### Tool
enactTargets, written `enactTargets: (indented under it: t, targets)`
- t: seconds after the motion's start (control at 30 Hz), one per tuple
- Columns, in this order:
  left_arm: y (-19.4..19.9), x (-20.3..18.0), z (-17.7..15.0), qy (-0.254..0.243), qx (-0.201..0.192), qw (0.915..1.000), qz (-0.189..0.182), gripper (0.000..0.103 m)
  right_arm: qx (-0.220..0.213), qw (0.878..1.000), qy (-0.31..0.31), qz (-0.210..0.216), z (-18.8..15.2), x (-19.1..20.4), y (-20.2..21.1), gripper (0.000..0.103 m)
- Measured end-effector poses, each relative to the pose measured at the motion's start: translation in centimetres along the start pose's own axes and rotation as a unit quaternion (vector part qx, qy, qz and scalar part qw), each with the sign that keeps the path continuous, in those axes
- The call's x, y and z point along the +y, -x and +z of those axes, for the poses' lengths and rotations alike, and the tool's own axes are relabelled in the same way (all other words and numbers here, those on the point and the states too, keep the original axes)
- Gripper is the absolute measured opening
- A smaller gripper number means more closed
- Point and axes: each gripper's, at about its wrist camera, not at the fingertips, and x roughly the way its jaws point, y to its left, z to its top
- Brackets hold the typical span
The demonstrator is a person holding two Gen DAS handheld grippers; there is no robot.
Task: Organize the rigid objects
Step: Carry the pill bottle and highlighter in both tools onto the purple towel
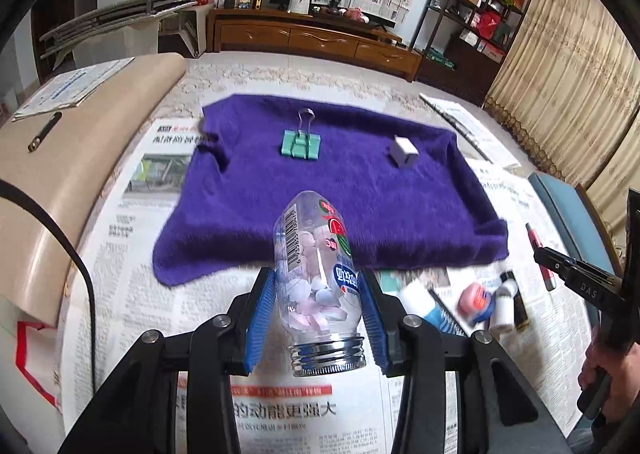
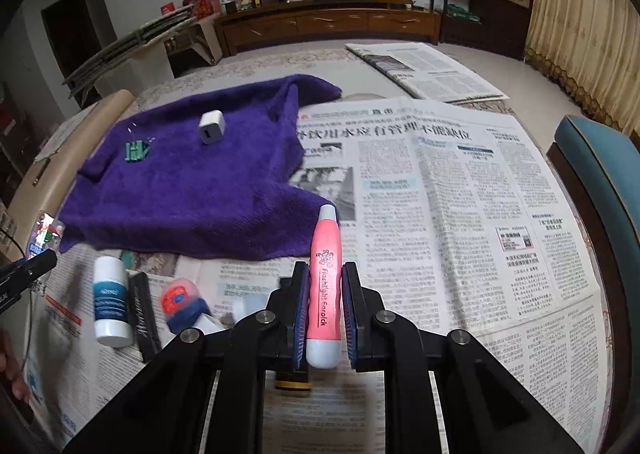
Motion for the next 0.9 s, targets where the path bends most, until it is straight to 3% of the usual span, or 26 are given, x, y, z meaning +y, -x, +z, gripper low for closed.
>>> enactTargets:
  t: [0.37,0.63,0.9]
  targets:
    - [-1.7,1.7,5.4,-0.005,-0.011,0.9999,0.007,0.04,-0.022,0.998,0.046,0.031,7.0,4.8,0.1,0.016]
    - [-6.1,3.0,8.1,-0.007,0.009,0.9998,0.018,0.04,-0.005,0.997,0.07,0.033,11.6,7.9,-5.2,0.016]
    - [-10.6,3.6,7.8,-0.017,0.043,0.9987,0.024,0.04,0.034,0.996,0.078,0.02,12.3,8.4,-11.2,0.016]
